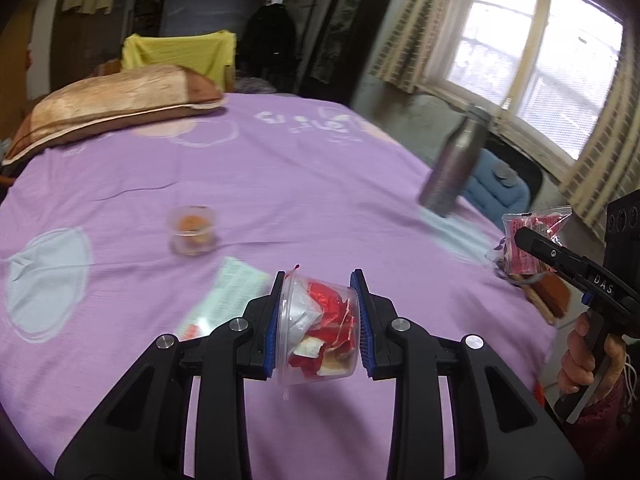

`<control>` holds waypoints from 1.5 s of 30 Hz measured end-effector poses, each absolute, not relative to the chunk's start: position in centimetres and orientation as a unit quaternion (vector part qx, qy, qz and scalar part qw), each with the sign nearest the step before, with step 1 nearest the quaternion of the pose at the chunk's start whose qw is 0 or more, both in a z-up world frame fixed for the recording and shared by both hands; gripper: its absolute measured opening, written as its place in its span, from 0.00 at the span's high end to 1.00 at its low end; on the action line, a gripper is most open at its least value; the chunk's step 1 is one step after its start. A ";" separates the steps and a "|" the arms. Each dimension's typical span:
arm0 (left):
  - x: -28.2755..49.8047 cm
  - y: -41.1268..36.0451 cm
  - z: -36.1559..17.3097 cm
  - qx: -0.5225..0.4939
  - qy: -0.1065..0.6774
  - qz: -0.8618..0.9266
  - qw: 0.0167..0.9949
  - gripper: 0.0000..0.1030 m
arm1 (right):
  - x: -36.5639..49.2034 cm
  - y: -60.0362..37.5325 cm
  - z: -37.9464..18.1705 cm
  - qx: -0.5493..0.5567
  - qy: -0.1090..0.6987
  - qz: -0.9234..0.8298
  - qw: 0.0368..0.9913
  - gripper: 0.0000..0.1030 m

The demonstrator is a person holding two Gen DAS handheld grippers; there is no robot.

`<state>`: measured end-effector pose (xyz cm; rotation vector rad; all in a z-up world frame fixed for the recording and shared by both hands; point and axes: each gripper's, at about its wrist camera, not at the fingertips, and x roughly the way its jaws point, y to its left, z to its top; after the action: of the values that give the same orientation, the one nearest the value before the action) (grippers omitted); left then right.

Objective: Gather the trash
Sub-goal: 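Carry the jelly cup and snack packet over the red wastebasket with both tools, then open both tools to drop the cup and packet into the wastebasket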

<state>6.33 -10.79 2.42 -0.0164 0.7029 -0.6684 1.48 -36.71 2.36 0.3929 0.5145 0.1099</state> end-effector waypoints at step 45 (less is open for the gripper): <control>-21.7 -48.2 -7.2 0.215 0.393 -0.611 0.653 0.69 | -37.3 -59.1 -16.7 0.344 0.250 -0.288 0.858 0.36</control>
<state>-21.74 -48.16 -7.23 0.4874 0.8913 -1.3862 -37.30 -59.12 -16.70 0.7236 0.5258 -0.6042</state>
